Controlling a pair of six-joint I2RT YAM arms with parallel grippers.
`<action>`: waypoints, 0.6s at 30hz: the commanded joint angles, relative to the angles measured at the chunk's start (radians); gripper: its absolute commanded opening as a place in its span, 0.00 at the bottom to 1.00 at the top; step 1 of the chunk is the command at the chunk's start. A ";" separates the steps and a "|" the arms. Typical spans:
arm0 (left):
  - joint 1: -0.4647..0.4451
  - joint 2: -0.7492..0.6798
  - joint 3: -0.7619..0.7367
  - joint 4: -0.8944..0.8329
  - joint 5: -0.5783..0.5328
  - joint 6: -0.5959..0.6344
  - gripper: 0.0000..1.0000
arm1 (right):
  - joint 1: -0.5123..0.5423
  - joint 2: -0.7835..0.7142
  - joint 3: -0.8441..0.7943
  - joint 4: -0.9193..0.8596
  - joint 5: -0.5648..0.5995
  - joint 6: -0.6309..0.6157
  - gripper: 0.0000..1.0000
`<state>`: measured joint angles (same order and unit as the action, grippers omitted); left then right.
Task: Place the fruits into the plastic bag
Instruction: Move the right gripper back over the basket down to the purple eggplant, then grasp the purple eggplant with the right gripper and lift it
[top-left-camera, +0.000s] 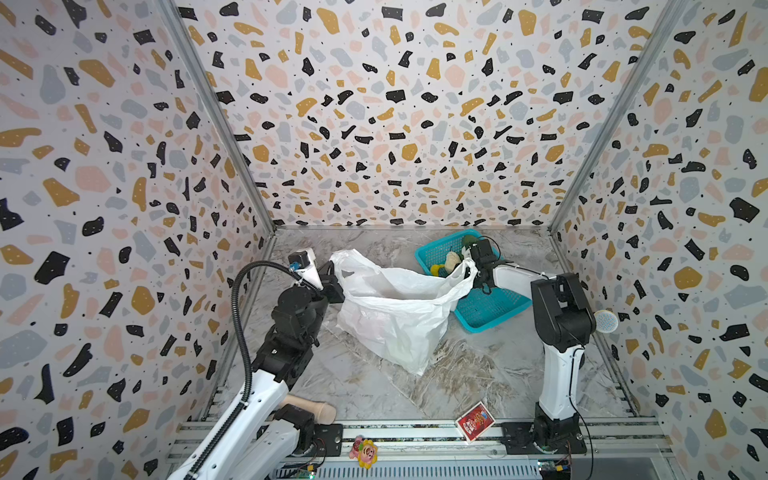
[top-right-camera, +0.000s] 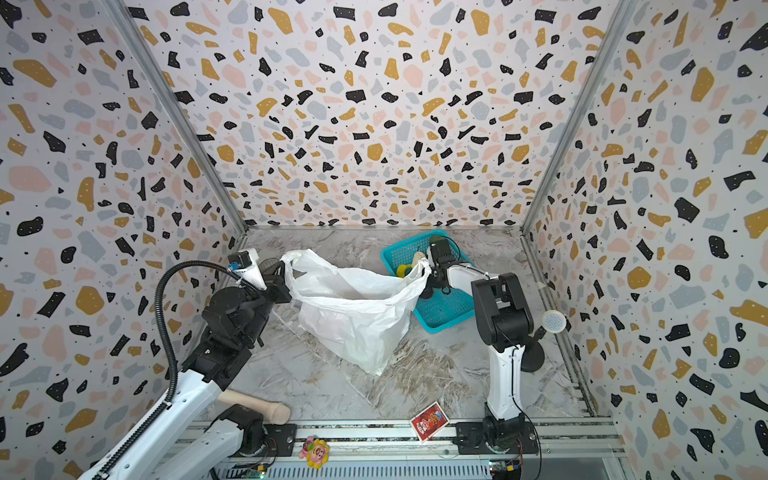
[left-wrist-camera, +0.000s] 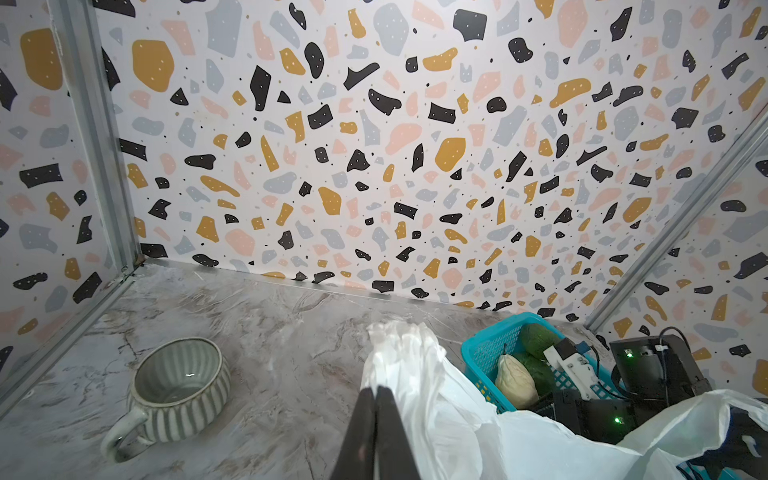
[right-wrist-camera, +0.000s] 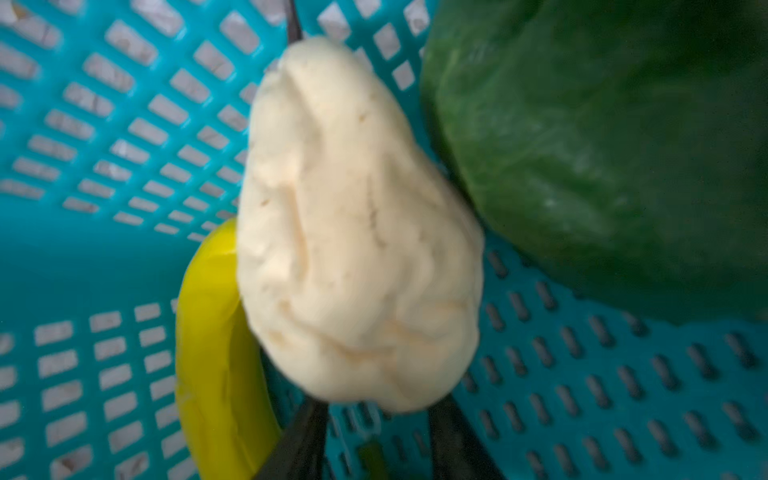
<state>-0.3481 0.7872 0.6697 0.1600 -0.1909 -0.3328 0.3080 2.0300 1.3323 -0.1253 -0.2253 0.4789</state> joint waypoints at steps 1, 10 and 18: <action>0.003 -0.011 -0.005 0.043 0.014 -0.008 0.00 | 0.005 -0.104 -0.057 -0.004 -0.038 0.029 0.29; 0.003 -0.043 -0.016 0.023 0.015 -0.014 0.00 | 0.005 -0.273 -0.147 0.013 0.010 0.015 0.26; 0.003 -0.029 -0.001 0.024 0.031 -0.015 0.00 | 0.019 -0.309 -0.176 -0.078 0.076 0.030 0.69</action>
<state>-0.3481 0.7589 0.6636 0.1570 -0.1707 -0.3382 0.3141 1.7508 1.1862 -0.1436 -0.1829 0.5011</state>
